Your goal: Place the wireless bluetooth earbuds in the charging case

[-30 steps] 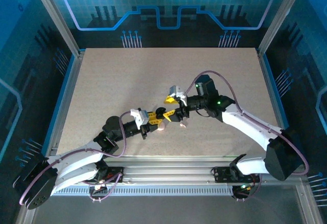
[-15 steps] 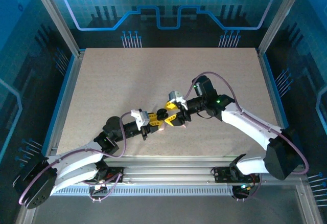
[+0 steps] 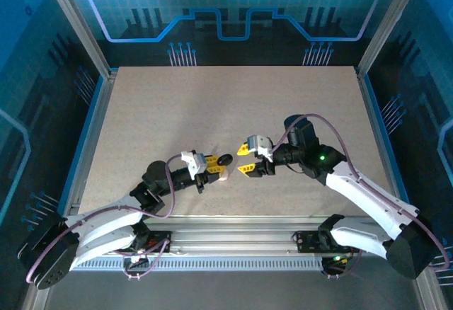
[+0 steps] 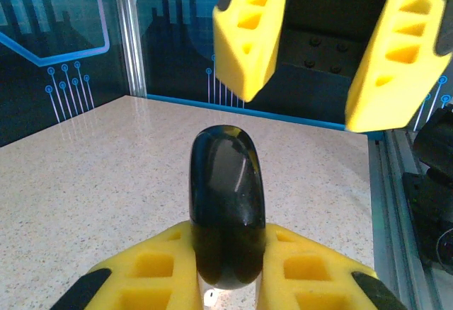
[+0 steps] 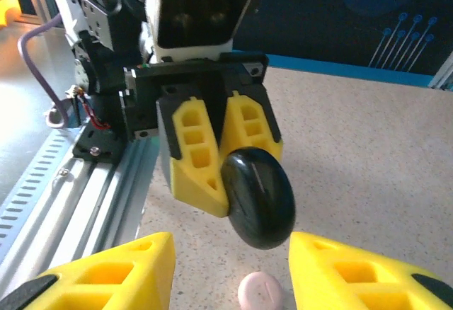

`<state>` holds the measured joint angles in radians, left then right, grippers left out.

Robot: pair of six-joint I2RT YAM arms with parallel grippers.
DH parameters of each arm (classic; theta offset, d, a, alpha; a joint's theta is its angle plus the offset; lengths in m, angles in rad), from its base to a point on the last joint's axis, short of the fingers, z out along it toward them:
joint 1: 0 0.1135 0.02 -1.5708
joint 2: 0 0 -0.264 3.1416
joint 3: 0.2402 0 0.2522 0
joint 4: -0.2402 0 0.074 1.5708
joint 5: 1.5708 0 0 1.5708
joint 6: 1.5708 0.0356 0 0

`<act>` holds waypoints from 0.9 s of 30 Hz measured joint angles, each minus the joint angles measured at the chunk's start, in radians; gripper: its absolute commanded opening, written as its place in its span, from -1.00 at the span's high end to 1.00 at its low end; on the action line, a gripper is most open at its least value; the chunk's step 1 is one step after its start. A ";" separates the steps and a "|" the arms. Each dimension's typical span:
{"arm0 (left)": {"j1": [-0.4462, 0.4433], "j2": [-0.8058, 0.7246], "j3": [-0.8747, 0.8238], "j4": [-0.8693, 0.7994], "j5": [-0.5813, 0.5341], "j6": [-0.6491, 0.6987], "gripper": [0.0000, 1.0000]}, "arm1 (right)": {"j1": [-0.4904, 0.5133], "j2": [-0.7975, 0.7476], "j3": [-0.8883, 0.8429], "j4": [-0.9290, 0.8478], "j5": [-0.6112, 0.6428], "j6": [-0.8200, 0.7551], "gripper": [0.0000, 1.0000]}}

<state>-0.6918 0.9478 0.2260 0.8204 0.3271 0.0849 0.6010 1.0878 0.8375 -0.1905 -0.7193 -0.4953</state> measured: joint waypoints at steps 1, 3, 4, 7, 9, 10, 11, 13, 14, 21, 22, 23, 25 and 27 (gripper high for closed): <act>0.000 0.000 0.000 0.000 0.000 0.000 0.84 | 0.000 0.008 0.000 0.001 0.006 -0.003 0.08; 0.000 0.000 0.000 0.000 0.000 0.000 0.84 | 0.000 0.033 0.003 0.005 0.015 -0.007 0.08; 0.000 0.000 0.000 0.000 0.000 0.000 0.84 | 0.000 0.045 0.006 0.005 0.017 -0.008 0.08; 0.000 0.000 0.000 0.000 0.000 0.000 0.84 | 0.001 0.081 0.016 0.005 0.016 -0.015 0.08; 0.000 0.000 0.000 0.000 0.000 0.000 0.84 | 0.001 0.099 0.032 0.005 0.011 -0.022 0.09; 0.000 0.000 0.000 0.000 0.000 0.000 0.84 | 0.002 0.104 0.039 0.006 0.008 -0.025 0.10; -0.001 0.000 0.000 0.000 0.000 0.000 0.84 | 0.002 0.110 0.047 0.008 0.004 -0.029 0.11; -0.002 0.000 0.000 0.000 0.000 0.001 0.84 | 0.005 0.123 0.061 0.010 -0.005 -0.036 0.18; -0.002 0.000 0.000 0.000 0.001 0.001 0.84 | 0.007 0.132 0.068 0.010 -0.012 -0.040 0.21; -0.005 -0.001 0.000 0.000 0.003 0.001 0.84 | 0.023 0.194 0.121 -0.010 -0.055 -0.077 0.39; -0.005 -0.001 0.000 0.000 0.003 0.001 0.84 | 0.024 0.200 0.125 -0.014 -0.063 -0.084 0.44; -0.005 -0.001 0.000 0.000 0.003 0.001 0.83 | 0.026 0.206 0.130 -0.023 -0.071 -0.092 0.52; -0.005 -0.001 0.000 -0.006 0.003 0.001 0.83 | 0.026 0.216 0.143 -0.041 -0.075 -0.106 0.70; -0.004 -0.001 0.000 -0.010 0.003 0.001 0.82 | 0.024 0.222 0.155 -0.061 -0.074 -0.122 0.82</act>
<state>-0.6956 0.9470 0.2260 0.8101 0.3298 0.0860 0.6250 1.3094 0.9924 -0.2520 -0.7937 -0.6174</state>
